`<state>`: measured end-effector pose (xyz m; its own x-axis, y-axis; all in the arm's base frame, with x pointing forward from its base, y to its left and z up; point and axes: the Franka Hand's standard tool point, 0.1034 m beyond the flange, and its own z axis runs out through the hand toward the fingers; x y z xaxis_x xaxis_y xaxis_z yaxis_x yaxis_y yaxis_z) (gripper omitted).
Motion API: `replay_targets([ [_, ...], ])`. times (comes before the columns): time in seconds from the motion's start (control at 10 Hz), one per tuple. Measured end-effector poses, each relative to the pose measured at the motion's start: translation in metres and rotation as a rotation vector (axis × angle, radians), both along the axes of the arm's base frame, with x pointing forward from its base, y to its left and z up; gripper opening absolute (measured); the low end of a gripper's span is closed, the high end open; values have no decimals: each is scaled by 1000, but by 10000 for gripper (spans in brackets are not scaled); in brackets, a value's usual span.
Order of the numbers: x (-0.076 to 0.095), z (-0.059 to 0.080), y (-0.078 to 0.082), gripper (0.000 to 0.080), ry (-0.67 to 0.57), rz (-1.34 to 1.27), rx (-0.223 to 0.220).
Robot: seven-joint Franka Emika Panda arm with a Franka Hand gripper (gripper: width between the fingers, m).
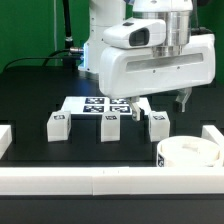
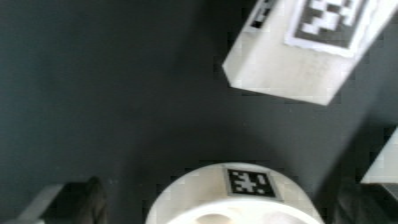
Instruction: Assemble stool
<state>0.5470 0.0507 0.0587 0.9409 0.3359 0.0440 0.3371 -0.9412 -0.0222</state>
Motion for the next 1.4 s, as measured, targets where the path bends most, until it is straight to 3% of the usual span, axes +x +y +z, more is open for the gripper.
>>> replay_targets([
  [0.4,-16,-15,3,649,24,-268,9],
  [0.8,-22,-18,3,649,86,-260,-2],
  [1.2,-34,-20,6,649,416,-317,-60],
  [1.4,-32,-20,7,649,525,-306,-79],
])
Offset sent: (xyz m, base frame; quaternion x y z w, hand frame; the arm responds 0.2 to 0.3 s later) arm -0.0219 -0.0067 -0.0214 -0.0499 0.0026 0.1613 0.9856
